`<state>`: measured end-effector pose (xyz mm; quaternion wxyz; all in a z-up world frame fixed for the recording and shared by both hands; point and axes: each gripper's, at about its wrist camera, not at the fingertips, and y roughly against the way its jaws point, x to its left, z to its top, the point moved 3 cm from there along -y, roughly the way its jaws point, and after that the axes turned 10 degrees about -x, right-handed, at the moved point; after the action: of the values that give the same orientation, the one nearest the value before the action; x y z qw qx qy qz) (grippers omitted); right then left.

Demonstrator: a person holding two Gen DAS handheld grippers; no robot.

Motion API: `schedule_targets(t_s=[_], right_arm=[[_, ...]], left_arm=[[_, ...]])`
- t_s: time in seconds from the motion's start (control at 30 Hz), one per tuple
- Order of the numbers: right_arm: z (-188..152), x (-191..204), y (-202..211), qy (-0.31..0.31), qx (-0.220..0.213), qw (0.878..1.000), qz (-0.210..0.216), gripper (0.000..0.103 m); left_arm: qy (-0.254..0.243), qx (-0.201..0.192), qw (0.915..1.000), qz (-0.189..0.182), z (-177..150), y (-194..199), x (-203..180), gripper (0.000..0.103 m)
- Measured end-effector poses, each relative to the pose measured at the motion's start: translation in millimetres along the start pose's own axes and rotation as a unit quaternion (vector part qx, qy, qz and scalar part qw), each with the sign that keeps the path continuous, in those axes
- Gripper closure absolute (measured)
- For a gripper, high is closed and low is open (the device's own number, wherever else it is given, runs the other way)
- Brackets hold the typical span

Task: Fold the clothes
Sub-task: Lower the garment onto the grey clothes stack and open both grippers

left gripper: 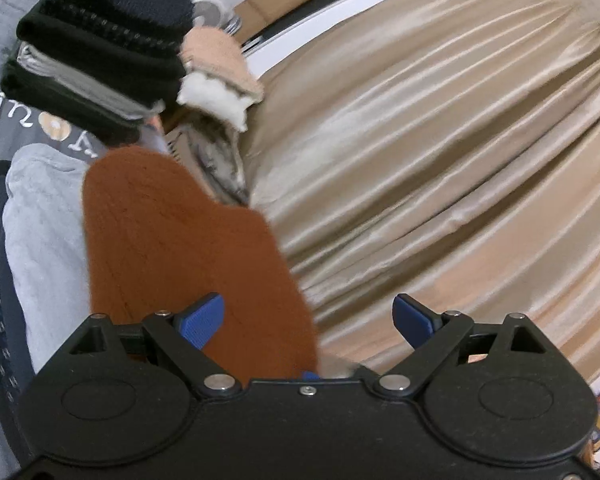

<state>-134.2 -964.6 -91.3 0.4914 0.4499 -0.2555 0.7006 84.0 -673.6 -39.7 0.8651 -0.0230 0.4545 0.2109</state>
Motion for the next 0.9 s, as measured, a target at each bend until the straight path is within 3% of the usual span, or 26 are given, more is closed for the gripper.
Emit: schedule_targets(t_s=[0.43, 0.6, 0.77, 0.9], right_arm=[[0.4, 13.4, -5.9, 0.03, 0.002, 0.999, -0.017, 0.049], [0.1, 18.7, -5.1, 0.04, 0.005, 0.999, -0.026, 0.049], [1.0, 26.4, -3.7, 0.046, 0.004, 0.998, -0.042, 0.046], [-0.9, 35.8, -4.2, 0.061, 0.003, 0.996, -0.058, 0.045]], left_arm=[[0.007, -0.029, 0.9964, 0.08, 27.4, -37.2, 43.9, 0.013], [0.005, -0.034, 0.9956, 0.088, 31.7, -26.3, 33.5, 0.013], [-0.007, -0.052, 0.9907, 0.126, 36.1, -9.8, 16.7, 0.0], [-0.042, -0.041, 0.9893, 0.133, 30.2, 7.3, -6.3, 0.0]])
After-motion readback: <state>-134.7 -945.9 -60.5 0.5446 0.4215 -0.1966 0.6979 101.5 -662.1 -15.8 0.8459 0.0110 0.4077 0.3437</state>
